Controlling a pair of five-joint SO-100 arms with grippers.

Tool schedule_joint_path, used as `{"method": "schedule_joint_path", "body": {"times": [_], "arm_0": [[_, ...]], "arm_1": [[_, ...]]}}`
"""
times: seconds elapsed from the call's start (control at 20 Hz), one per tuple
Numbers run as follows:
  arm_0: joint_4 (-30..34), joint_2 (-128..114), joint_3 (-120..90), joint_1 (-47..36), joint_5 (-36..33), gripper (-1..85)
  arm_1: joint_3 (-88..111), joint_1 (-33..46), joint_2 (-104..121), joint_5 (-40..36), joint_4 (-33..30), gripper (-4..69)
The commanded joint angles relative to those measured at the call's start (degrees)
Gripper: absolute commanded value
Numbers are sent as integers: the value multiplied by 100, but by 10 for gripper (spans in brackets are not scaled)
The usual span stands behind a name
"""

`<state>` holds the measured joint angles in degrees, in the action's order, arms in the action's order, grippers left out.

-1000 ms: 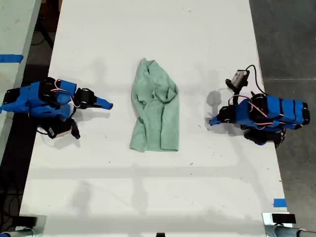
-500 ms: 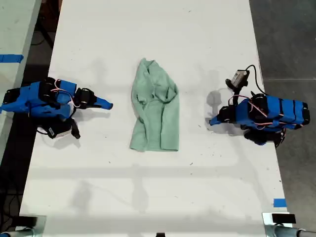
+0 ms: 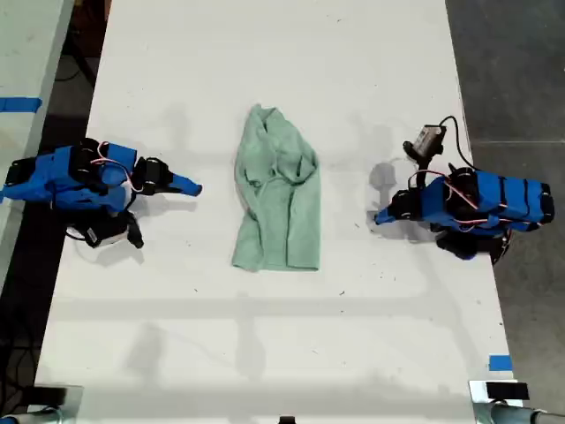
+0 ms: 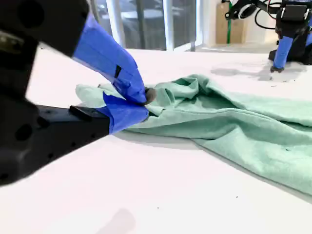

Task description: Fold t shirt

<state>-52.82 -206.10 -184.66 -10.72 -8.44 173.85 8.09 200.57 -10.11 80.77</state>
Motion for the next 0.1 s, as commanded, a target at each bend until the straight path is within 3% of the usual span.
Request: {"method": "schedule_joint_path", "body": {"times": [0.0,0.05], "arm_0": [[-44,-53,-62,-18,97,0],[-44,-53,-62,-18,97,0]], "arm_1": [[229,-62,53,62,-26,9],[229,-62,53,62,-26,9]]}}
